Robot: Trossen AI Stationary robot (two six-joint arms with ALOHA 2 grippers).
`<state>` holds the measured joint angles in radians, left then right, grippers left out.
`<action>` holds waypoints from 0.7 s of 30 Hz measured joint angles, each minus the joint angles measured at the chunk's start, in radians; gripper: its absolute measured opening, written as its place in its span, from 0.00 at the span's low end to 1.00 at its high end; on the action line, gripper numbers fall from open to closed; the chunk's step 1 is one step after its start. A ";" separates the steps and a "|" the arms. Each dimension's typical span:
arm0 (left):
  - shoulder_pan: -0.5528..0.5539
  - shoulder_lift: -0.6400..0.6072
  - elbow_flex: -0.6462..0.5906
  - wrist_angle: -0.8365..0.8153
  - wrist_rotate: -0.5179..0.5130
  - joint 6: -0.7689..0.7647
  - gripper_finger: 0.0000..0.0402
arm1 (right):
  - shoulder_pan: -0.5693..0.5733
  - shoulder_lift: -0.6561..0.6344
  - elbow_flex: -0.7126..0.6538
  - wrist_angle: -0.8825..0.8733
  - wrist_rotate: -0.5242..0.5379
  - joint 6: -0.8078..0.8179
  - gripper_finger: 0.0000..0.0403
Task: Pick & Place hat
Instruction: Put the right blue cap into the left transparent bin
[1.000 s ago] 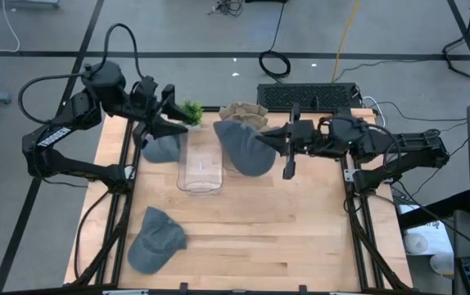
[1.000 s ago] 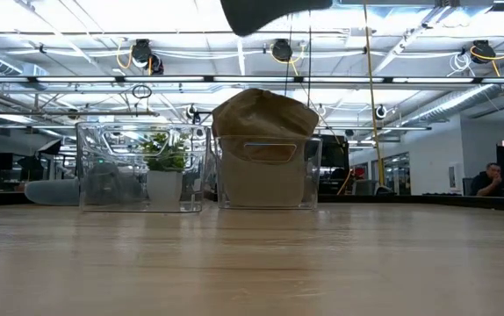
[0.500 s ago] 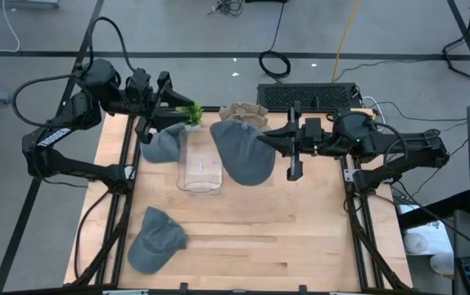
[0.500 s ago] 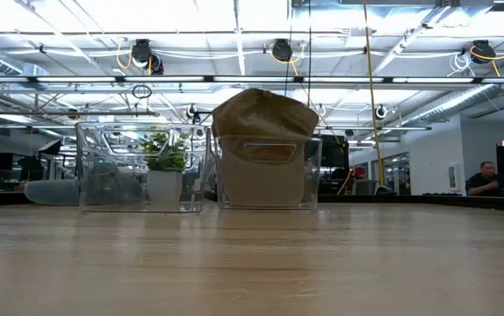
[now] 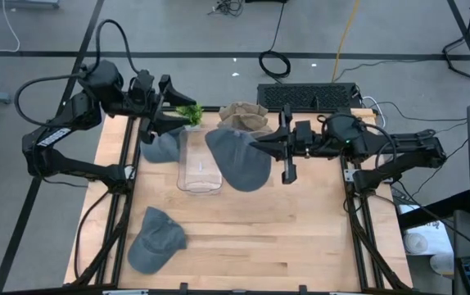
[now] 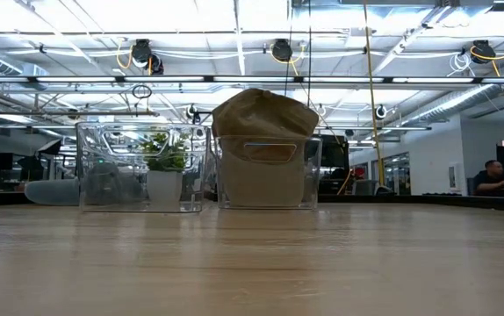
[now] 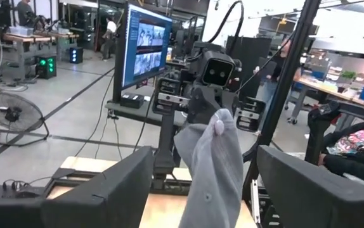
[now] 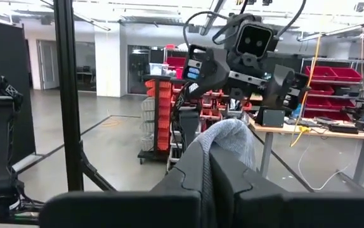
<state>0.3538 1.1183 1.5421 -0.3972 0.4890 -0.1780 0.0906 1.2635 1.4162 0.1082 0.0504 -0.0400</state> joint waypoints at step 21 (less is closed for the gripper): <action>-0.154 0.077 0.000 0.005 -0.151 0.064 0.75 | 0.001 0.019 0.000 0.008 -0.076 0.032 0.00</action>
<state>0.1995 1.1951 1.5417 -0.3920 0.3378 -0.1139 0.0914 1.2827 1.4166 0.1164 -0.0253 -0.0078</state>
